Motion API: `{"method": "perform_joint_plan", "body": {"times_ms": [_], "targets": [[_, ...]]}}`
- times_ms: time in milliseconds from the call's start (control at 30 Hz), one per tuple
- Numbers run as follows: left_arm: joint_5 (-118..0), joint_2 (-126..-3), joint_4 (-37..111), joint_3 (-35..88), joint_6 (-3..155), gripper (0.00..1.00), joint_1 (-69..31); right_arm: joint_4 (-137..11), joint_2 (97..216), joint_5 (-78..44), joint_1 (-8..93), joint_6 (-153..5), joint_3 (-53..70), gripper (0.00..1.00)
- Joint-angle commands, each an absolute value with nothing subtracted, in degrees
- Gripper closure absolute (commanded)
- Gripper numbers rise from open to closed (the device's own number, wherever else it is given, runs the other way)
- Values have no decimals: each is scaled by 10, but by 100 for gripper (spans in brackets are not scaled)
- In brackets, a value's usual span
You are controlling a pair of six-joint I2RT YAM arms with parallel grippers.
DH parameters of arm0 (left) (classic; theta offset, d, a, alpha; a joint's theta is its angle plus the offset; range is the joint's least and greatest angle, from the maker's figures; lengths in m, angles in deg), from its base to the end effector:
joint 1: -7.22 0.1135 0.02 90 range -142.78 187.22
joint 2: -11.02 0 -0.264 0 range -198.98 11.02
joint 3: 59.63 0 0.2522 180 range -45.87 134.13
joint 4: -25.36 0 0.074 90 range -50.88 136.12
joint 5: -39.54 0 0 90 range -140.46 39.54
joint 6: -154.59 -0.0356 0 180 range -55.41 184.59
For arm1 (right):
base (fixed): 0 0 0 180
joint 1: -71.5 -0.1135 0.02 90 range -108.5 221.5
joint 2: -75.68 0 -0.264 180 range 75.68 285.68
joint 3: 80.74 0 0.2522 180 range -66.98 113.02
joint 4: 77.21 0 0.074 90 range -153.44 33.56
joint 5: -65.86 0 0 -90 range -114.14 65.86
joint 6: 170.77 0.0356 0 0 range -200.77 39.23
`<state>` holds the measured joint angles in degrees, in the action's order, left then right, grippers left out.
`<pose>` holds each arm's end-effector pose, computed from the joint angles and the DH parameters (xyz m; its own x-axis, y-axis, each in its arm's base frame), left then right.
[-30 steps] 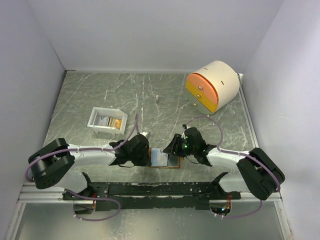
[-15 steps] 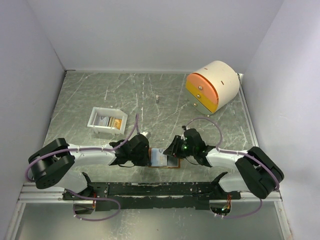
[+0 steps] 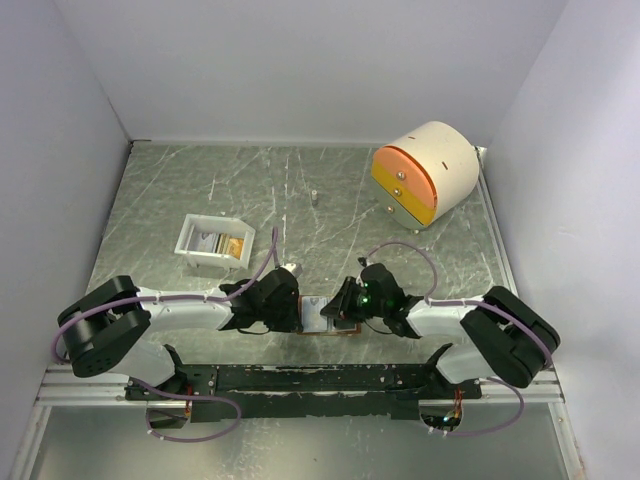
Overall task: Put the credit cards into the card holder
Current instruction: Insert the credit card into the card holder.
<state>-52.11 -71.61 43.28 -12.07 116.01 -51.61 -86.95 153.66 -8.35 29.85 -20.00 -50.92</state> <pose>0.1329 -0.2217 0.1429 -0.9334 0.0332 -0.3574 0.2159 0.8475 -0.4849 0.1565 0.1522 0.1165 -0.9238 0.3022 -0.2350 0.0151 0.6423 0.7663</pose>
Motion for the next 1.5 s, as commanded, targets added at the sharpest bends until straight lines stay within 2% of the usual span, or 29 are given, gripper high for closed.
{"method": "perform_joint_plan", "body": {"times_ms": [0, 100, 267, 433, 600, 700, 833, 1067, 1467], "targets": [[-504, -735, 455, -130, 1157, 93, -523, -880, 1549, -94, 281, -174, -509, 81], [-494, -725, 464, -131, 1160, 93, -524, -832, 1536, -105, 281, -190, -498, 81], [-465, -682, 496, -135, 1171, 92, -523, -692, 1476, -149, 285, -259, -455, 72], [-443, -630, 522, -123, 1182, 83, -523, -623, 1443, -177, 290, -298, -434, 75], [-446, -586, 481, -130, 1203, 72, -523, -679, 1444, -152, 289, -294, -441, 83], [-451, -578, 455, -140, 1210, 62, -517, -702, 1467, -136, 289, -281, -441, 85], [-480, -576, 429, -157, 1218, 55, -494, -720, 1492, -125, 285, -274, -440, 86], [-525, -573, 371, -187, 1226, 47, -465, -726, 1529, -114, 284, -278, -437, 86], [-560, -595, 321, -189, 1219, 45, -456, -714, 1561, -121, 282, -283, -437, 89]]}}
